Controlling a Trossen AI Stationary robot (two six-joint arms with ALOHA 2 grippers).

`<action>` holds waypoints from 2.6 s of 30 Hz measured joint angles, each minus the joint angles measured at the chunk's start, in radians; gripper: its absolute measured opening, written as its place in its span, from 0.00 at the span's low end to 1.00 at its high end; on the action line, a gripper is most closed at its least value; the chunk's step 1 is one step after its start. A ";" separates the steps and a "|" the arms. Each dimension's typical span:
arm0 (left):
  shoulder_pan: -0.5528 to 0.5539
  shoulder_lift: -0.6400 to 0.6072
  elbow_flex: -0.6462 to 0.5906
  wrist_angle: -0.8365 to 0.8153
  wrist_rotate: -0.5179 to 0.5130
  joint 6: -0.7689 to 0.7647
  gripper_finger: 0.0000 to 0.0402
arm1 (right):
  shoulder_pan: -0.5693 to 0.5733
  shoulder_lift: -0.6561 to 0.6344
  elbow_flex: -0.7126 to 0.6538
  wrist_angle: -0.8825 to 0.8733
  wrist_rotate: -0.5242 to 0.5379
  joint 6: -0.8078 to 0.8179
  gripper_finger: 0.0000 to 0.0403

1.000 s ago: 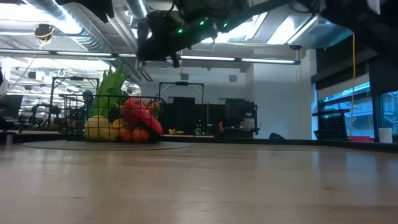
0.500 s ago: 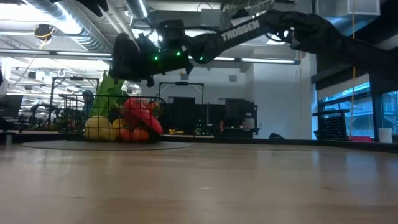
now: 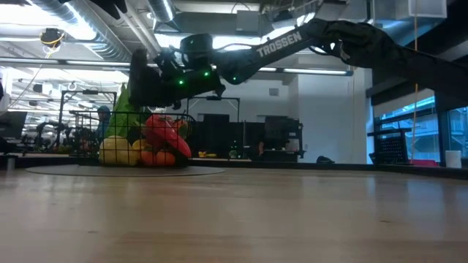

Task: Build produce basket
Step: Put the purple eggplant into the wire basket, then return to Home Position

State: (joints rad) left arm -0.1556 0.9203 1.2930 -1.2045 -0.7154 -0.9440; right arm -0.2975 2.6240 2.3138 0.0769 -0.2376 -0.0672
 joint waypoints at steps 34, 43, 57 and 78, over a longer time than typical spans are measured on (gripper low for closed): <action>0.000 0.000 0.000 0.000 0.000 -0.018 0.25 | -0.003 0.000 -0.001 -0.060 0.079 -0.048 0.26; 0.000 0.000 0.000 0.000 0.000 -0.018 0.25 | -0.003 0.000 -0.001 -0.067 0.078 -0.069 0.16; 0.000 0.000 0.000 0.000 0.000 -0.018 0.25 | -0.003 0.000 -0.001 -0.116 0.076 -0.021 0.37; 0.000 -0.012 0.000 -0.087 -0.012 -0.126 0.25 | -0.006 -0.225 0.000 -0.405 -0.027 -0.039 0.39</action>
State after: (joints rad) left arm -0.1556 0.9087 1.2930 -1.2916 -0.7273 -1.0696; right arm -0.3036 2.3992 2.3138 -0.3276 -0.2646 -0.1064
